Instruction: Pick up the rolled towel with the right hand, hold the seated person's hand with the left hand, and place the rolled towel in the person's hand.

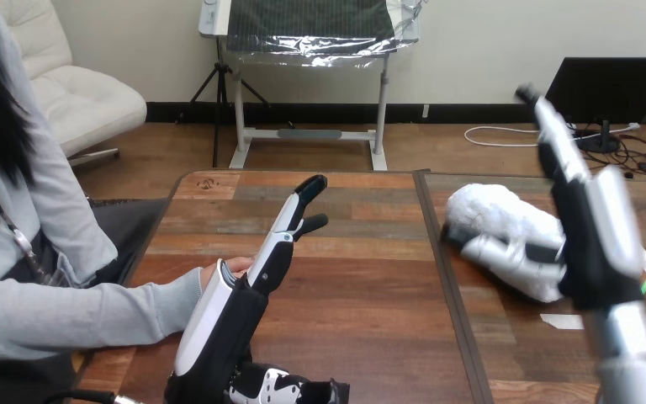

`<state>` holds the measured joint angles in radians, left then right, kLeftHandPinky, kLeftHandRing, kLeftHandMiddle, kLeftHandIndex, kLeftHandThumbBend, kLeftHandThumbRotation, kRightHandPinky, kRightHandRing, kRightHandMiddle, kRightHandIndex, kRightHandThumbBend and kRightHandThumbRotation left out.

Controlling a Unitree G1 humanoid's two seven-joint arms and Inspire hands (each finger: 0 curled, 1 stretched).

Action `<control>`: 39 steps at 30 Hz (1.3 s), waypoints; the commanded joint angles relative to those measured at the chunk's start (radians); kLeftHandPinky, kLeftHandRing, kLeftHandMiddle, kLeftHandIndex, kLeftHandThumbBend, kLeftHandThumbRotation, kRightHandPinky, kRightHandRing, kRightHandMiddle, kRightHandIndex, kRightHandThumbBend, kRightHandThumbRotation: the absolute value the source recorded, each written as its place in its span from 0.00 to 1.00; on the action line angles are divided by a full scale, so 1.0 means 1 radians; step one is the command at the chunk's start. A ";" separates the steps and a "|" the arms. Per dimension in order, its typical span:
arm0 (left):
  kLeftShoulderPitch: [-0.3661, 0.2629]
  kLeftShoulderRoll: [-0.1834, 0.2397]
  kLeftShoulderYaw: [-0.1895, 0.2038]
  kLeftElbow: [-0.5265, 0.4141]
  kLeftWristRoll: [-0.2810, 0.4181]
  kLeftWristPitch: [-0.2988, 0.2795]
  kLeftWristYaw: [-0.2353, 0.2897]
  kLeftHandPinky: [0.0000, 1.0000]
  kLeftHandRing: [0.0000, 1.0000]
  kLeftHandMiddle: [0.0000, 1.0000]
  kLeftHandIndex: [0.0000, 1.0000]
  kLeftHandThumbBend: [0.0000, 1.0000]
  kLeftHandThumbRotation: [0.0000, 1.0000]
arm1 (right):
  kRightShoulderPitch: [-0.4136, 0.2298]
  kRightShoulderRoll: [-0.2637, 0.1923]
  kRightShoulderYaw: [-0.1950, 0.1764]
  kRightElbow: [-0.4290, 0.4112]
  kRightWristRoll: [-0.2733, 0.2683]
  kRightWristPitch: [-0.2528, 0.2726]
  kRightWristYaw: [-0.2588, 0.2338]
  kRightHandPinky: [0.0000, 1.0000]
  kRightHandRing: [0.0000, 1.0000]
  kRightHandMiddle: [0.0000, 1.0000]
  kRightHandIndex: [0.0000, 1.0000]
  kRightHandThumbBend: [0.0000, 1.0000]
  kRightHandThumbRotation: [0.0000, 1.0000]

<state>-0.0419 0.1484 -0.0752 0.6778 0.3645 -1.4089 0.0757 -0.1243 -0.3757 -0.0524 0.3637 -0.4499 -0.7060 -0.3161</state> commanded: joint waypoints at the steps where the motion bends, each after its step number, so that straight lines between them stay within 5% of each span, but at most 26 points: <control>1: -0.058 -0.007 0.017 0.007 0.006 -0.007 0.013 0.87 0.99 1.00 1.00 1.00 0.82 | -0.119 -0.023 -0.017 -0.038 0.037 0.028 0.029 0.94 1.00 0.99 0.98 1.00 0.64; 23: -0.047 -0.017 0.023 0.005 0.015 -0.008 0.022 0.86 1.00 1.00 1.00 1.00 0.81 | -0.293 -0.072 -0.018 0.117 0.056 0.192 0.085 0.88 0.98 0.96 0.97 1.00 0.68; 34: -0.047 -0.016 0.008 0.007 -0.009 -0.013 0.015 0.86 1.00 1.00 1.00 1.00 0.80 | -0.395 -0.092 -0.002 0.292 0.057 0.175 0.067 0.88 0.97 0.95 0.95 1.00 0.66; 39: -0.050 -0.015 0.005 0.010 -0.017 -0.018 0.011 0.88 1.00 1.00 1.00 1.00 0.80 | -0.458 -0.107 0.018 0.402 0.022 0.161 0.022 0.86 0.96 0.94 0.94 1.00 0.66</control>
<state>-0.0417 0.1387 -0.0651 0.6786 0.3652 -1.4102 0.0830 -0.4560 -0.4480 -0.0501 0.6707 -0.4108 -0.5225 -0.2528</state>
